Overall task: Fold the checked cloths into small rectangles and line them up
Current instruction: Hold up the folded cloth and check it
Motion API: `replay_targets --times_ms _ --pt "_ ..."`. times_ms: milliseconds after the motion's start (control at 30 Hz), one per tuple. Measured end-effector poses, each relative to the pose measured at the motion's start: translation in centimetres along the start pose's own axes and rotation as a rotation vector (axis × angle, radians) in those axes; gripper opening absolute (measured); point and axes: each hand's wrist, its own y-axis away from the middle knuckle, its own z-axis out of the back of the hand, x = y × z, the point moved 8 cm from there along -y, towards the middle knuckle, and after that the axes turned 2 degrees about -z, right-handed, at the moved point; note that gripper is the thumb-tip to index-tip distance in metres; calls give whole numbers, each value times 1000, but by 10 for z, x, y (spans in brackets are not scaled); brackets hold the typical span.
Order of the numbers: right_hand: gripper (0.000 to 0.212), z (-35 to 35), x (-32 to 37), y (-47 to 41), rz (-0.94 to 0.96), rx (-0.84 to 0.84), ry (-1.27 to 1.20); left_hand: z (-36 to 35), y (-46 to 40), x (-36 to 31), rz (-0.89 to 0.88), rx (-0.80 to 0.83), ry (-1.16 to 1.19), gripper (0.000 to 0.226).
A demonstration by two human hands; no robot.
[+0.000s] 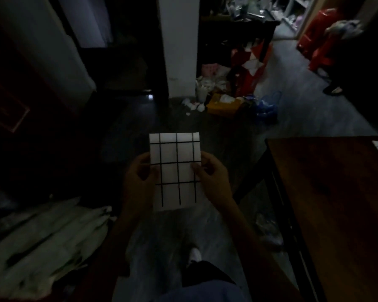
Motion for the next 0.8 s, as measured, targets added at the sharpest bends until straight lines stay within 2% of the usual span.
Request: replay_targets --times_ms 233,467,600,800 --pt "31 28 31 -133 77 -89 -10 -62 -144 -44 -125 109 -26 29" --pt "31 33 13 -248 -5 -207 31 -116 -274 -24 -141 229 21 31" --pt "28 24 28 -310 -8 -264 73 -139 -358 -27 -176 285 65 31" --pt "27 34 48 -396 -91 -427 131 -188 -471 -38 -113 401 151 29"
